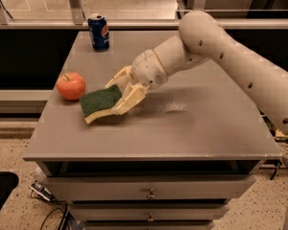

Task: Move sponge near apple

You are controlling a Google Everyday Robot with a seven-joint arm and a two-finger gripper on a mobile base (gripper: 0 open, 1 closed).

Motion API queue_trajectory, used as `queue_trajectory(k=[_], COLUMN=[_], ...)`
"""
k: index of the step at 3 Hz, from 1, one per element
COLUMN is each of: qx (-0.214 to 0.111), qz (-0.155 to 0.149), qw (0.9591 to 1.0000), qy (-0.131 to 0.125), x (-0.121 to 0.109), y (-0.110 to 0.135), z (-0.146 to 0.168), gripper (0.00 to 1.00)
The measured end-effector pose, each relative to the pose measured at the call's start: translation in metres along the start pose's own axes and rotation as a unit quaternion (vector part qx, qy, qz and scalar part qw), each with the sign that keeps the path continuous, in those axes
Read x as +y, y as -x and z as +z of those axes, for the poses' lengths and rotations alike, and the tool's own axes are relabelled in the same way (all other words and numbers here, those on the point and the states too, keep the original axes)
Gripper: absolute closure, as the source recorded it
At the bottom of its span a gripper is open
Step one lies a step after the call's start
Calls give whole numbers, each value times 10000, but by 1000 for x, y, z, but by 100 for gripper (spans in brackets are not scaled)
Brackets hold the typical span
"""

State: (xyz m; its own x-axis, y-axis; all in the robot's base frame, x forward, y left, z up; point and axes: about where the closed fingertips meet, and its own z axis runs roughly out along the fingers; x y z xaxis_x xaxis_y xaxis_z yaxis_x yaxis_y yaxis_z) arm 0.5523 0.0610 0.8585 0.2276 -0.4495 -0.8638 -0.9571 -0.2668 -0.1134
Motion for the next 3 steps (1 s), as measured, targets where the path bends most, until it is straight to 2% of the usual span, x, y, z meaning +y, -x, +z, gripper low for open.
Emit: queue_trajectory(k=[3], qx=[-15], qz=[-16], qw=[10000], qy=[65], x=[0], y=[2], z=[7], gripper=[14])
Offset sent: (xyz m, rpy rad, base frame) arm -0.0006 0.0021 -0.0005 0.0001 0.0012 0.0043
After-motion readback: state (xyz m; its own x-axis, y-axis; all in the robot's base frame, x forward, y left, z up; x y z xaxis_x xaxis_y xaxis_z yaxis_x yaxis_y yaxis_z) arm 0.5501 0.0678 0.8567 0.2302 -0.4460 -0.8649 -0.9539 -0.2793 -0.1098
